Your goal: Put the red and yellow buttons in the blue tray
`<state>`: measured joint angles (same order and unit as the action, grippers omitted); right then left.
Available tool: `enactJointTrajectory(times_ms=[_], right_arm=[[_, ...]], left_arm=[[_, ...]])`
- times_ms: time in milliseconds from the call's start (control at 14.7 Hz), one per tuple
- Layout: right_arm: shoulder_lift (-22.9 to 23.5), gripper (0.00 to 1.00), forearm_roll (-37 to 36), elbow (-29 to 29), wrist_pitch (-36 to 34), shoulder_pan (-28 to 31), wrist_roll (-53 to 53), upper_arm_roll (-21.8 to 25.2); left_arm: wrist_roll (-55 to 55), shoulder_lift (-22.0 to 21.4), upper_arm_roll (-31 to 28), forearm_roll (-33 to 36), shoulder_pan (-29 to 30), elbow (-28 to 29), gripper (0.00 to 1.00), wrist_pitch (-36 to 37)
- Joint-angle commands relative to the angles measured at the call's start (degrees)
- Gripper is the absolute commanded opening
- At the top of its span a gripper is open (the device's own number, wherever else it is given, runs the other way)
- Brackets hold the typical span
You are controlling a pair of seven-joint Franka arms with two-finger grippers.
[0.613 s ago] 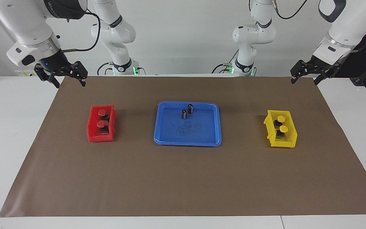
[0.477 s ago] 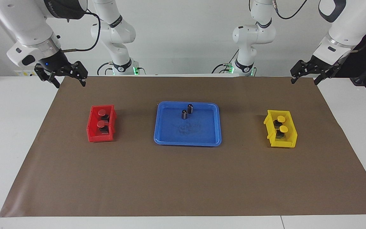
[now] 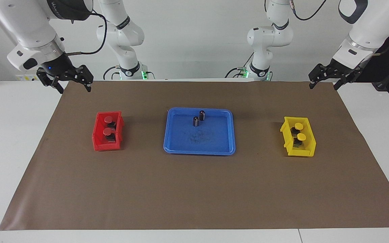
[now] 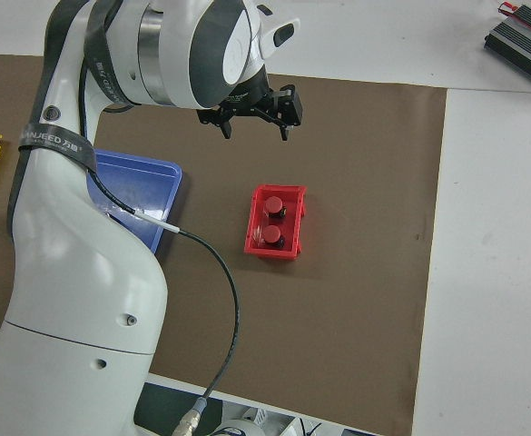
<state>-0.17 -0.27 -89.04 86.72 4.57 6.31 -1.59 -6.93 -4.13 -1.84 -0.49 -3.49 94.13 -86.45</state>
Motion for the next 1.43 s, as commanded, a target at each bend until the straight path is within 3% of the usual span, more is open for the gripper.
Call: enactJointTrajectory(times_ms=[0,340,613,749,953,1226,1362], right_arm=[[-1.1,1.00,0.6,-1.5,1.4,-0.2,-0.6,0.1],[-1.2,1.00,1.1,-3.1,2.2,-1.1,-0.5,0.0],[-5.7,0.95,1.8,-17.2,14.9,-1.4,-0.4,-0.1],[-4.1,0.86,2.4,-19.9,18.1,-2.0,-0.5,-0.1],[0.4,0.80,2.4,-23.1,25.7,-3.6,-0.4,0.0],[1.7,0.66,2.4,-30.6,35.6,-3.9,0.0,0.0],[2.5,0.65,2.4,-31.4,37.5,-3.2,1.2,0.0]], left_arm=[[-0.3,-1.1,-0.3,0.9,-0.4,1.4,1.00,-0.1],[-0.3,-1.1,-0.3,0.9,-0.5,1.4,1.00,0.6],[-0.1,-1.1,-0.3,0.9,-0.5,1.3,1.00,0.2],[-0.1,-1.1,-0.2,0.9,-0.5,1.4,1.00,0.2],[-0.2,-1.1,-0.2,0.9,-0.5,1.5,1.00,0.1],[-0.3,-1.2,-0.4,0.9,0.2,1.5,1.00,0.5],[0.0,-1.3,-0.4,0.9,0.2,1.9,1.00,0.7]])
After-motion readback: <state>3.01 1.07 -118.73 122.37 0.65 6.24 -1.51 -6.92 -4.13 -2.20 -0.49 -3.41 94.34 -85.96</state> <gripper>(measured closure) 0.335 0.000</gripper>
